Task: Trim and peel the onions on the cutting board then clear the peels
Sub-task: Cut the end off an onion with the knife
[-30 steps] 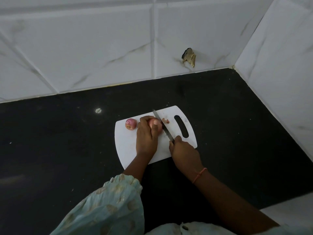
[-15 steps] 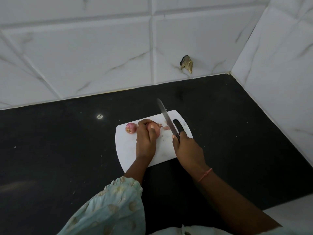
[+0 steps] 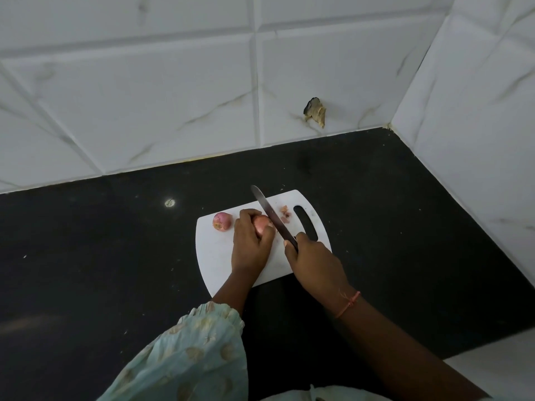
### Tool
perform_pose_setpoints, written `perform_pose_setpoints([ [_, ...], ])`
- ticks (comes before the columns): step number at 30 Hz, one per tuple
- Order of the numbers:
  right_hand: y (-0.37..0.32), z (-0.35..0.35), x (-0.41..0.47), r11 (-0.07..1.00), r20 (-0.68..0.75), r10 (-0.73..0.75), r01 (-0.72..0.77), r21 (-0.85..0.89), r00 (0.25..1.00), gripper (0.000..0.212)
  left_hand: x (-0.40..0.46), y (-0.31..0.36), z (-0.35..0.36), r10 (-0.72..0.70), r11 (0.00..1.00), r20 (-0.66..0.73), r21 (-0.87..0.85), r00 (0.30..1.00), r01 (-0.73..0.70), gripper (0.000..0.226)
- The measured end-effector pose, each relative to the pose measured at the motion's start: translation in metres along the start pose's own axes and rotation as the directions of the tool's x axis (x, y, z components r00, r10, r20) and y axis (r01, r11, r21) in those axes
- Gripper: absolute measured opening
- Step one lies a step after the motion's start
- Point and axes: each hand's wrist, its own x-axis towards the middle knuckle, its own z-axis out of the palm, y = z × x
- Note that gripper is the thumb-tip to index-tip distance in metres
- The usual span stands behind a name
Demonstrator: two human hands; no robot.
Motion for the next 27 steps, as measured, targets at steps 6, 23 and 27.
perform_pose_setpoints([
  [6,-0.007,0.0,0.0,1.0,-0.011,-0.011,0.011,0.002,1.0,0.032,-0.001,-0.002,-0.002,0.023,1.0,0.007,0.015,1.0,-0.024,0.043],
  [23,-0.028,-0.007,0.021,1.0,0.068,0.007,-0.005,-0.024,0.998,0.034,0.002,-0.001,0.001,-0.002,0.999,0.023,-0.035,1.0,0.003,0.011],
  [27,-0.023,-0.003,0.011,0.991,0.034,-0.005,0.009,-0.131,0.999,0.031,0.002,-0.001,0.001,0.007,0.999,0.017,-0.038,1.0,-0.007,0.011],
])
